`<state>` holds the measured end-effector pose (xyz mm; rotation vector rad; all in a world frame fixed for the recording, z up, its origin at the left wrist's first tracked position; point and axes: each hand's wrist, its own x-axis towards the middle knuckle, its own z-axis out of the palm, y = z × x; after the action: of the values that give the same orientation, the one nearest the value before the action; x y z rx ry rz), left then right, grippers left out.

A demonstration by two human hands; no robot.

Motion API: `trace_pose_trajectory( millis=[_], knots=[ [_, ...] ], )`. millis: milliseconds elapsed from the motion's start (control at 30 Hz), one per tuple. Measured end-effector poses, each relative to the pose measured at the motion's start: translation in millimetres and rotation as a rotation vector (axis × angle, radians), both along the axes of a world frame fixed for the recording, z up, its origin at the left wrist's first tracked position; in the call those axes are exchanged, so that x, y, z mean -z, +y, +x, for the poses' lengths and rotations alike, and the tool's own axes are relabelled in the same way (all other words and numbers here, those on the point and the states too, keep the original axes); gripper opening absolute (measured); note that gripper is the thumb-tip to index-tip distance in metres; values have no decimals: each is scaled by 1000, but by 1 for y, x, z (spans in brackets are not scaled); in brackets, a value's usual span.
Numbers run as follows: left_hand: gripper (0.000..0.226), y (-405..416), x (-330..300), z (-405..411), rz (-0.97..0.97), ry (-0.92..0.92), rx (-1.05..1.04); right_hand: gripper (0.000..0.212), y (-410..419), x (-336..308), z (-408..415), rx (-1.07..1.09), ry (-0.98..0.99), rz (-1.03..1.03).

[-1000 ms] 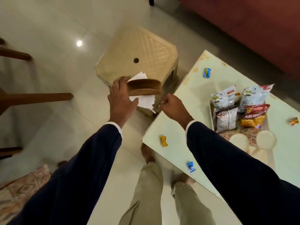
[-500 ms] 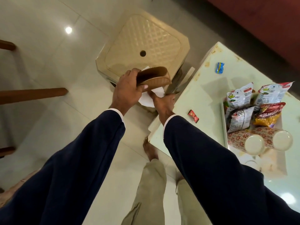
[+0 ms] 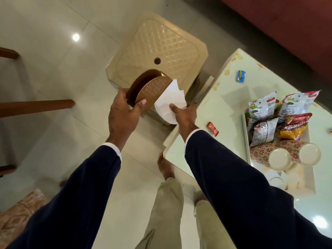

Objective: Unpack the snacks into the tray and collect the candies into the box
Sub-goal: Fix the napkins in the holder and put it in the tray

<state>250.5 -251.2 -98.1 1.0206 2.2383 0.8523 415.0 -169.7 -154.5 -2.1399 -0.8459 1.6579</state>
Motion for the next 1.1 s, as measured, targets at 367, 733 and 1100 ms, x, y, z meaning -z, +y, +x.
trace_pose_trajectory(
  millis=[367,733,1100],
  knots=[
    [51,-29,-16,45,-77,-10,167,30,-3,-36,134,270,428,-25],
    [56,2,-57,209,-177,-21,706,17,-29,-167,324,-128,-200,529],
    [53,27,-240,387,3,-98,1011,16,-56,-396,462,-524,-225,690]
  ],
)
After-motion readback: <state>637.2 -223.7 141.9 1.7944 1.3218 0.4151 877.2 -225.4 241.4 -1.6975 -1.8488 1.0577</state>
